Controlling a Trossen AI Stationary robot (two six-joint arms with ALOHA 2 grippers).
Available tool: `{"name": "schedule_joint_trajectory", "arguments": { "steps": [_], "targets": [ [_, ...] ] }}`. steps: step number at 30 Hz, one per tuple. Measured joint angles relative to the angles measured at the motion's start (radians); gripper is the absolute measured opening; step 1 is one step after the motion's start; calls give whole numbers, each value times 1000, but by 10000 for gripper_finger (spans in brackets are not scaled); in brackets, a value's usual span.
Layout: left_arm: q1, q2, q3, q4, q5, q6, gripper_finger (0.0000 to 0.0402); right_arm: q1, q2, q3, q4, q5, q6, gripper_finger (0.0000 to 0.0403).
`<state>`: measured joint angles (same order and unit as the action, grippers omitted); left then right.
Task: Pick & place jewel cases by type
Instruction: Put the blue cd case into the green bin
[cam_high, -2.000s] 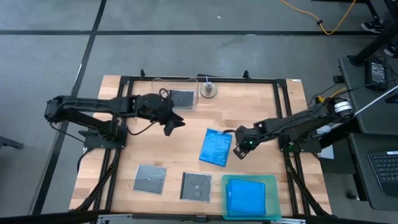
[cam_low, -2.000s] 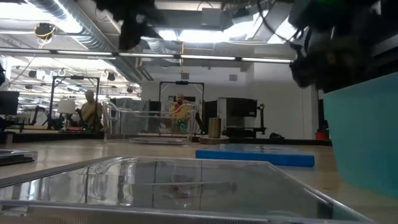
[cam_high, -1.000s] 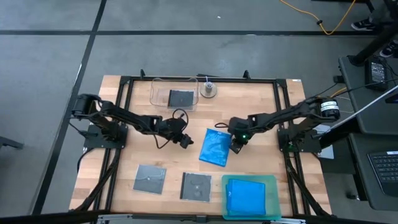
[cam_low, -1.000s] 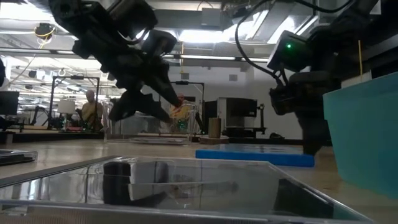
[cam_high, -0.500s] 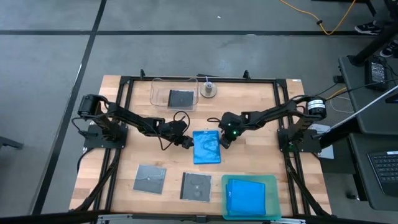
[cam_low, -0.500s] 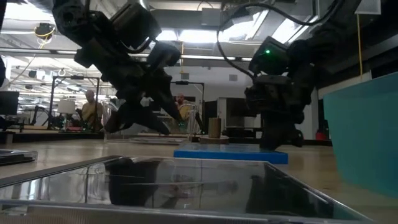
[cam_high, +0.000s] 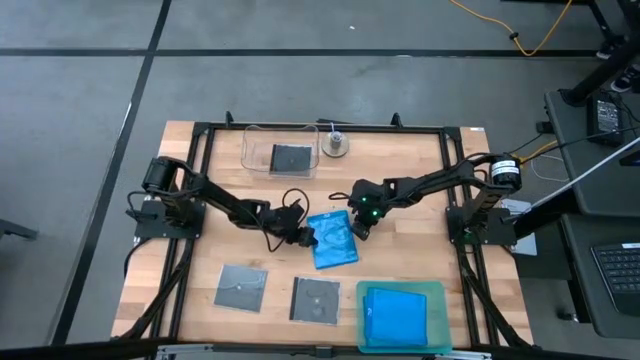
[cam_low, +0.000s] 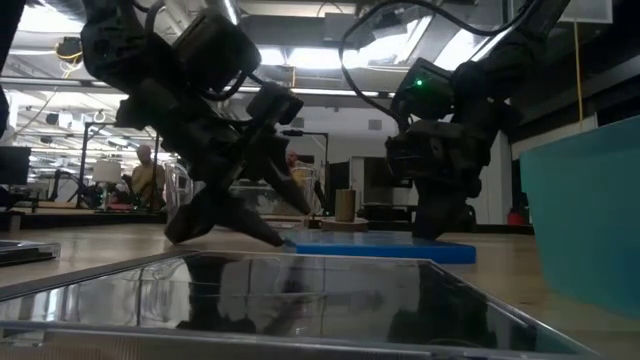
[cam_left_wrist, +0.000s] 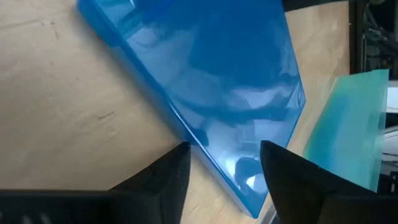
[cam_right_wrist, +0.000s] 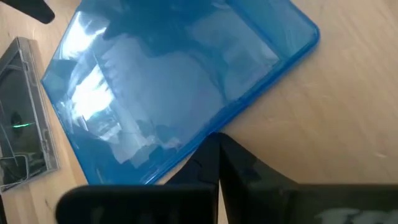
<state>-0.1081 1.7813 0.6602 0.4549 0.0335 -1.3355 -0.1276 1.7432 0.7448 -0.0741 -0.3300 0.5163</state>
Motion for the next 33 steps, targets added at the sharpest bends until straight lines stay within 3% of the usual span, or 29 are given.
{"name": "schedule_joint_trajectory", "arguments": {
  "steps": [8,19,28,33],
  "targets": [
    [-29,-1,0,-2,-43,-69,228,0,0,-2,4,-6,-25,4],
    [-11,0,0,-3,-63,-130,231,0,0,-2,4,-11,-44,4],
    [24,3,20,-18,-51,-87,231,0,-1,-3,10,-12,-54,4],
    [59,6,56,11,-129,11,231,-1,-1,-4,27,-11,-54,4]
  ]
}}
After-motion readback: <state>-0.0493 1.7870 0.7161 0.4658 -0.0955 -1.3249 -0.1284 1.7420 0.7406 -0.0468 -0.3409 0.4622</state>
